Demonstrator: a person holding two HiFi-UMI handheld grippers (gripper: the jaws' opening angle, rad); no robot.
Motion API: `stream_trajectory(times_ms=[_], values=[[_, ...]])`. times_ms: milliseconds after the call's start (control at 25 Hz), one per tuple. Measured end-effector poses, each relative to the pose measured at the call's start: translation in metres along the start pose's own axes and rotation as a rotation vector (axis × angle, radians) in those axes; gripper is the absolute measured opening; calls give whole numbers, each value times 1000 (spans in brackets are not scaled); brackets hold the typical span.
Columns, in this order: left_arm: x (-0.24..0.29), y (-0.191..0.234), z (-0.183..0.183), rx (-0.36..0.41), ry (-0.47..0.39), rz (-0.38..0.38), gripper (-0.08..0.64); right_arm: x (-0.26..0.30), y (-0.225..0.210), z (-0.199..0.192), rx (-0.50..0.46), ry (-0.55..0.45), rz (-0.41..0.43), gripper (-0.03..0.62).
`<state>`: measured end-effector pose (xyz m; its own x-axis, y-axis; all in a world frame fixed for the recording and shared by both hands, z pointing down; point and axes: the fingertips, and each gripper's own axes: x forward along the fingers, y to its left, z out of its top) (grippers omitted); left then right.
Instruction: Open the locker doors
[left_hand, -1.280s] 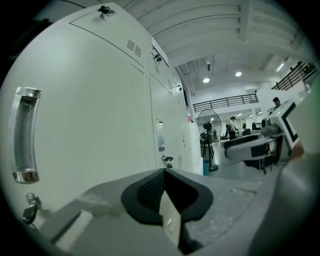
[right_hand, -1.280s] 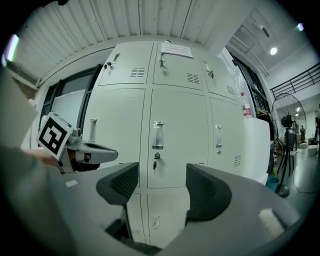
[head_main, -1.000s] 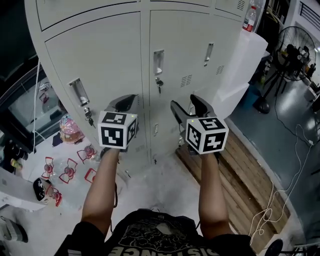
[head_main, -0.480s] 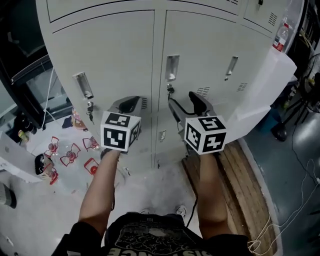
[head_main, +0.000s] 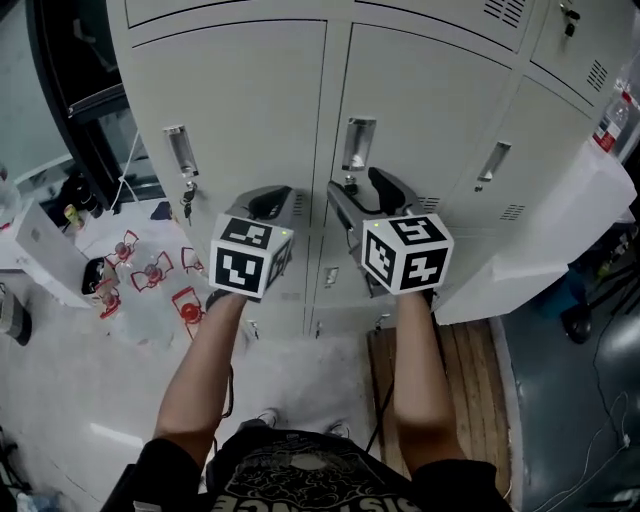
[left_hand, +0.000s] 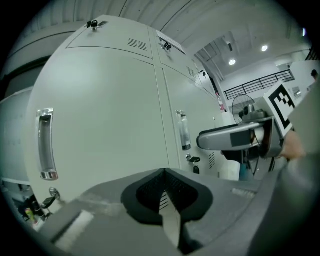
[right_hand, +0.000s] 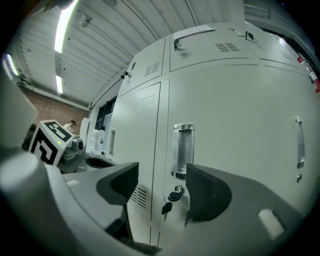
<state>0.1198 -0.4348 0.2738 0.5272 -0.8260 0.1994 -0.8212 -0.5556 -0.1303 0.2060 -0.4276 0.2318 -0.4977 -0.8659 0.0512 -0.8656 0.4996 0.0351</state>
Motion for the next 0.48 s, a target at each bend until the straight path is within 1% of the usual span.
stream_trajectory(times_ms=[240,480], values=[[-10,5,3,1,16,76,5,18,3,12,-25,-11,88,284],[-20,15,5,-7,13,160,5,29,1,18,3,-29,154,284]])
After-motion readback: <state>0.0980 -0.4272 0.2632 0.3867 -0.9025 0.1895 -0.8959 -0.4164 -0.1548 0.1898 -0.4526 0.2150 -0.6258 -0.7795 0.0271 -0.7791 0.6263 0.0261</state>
